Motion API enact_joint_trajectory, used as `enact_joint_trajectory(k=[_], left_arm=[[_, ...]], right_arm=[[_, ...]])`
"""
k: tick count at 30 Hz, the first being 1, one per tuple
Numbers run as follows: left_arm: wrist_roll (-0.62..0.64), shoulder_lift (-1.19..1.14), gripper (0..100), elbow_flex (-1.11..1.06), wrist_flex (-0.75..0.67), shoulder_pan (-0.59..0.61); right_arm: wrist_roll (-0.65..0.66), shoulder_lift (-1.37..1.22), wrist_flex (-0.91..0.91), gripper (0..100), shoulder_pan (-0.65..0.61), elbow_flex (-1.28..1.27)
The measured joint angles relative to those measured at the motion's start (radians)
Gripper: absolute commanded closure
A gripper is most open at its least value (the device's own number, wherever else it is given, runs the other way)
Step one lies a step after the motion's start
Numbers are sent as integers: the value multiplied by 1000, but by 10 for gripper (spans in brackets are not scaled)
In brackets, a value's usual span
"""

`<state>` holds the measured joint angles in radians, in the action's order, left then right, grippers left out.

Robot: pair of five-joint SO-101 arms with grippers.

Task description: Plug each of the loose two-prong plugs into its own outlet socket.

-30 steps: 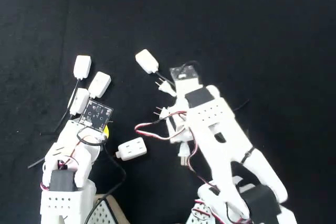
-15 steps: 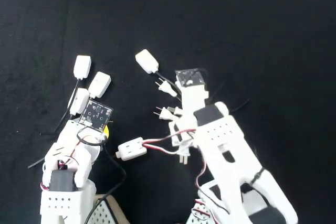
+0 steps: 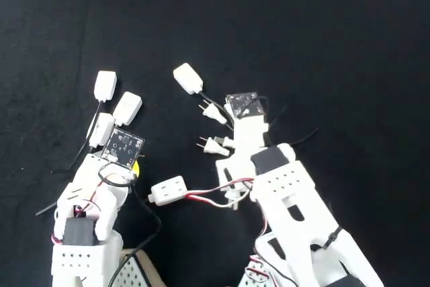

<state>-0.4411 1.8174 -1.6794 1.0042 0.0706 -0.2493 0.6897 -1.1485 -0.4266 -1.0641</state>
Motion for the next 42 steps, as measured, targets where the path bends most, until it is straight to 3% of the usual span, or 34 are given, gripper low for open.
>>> enact_joint_trajectory(k=[11, 20, 42], left_arm=[[0, 0, 827, 0, 6, 0], [0, 0, 827, 0, 6, 0], [0, 0, 827, 0, 6, 0]], right_arm=[[161, 0, -247, 987, -77, 212], [170, 0, -101, 987, -158, 44], [170, 0, -86, 987, -158, 35]])
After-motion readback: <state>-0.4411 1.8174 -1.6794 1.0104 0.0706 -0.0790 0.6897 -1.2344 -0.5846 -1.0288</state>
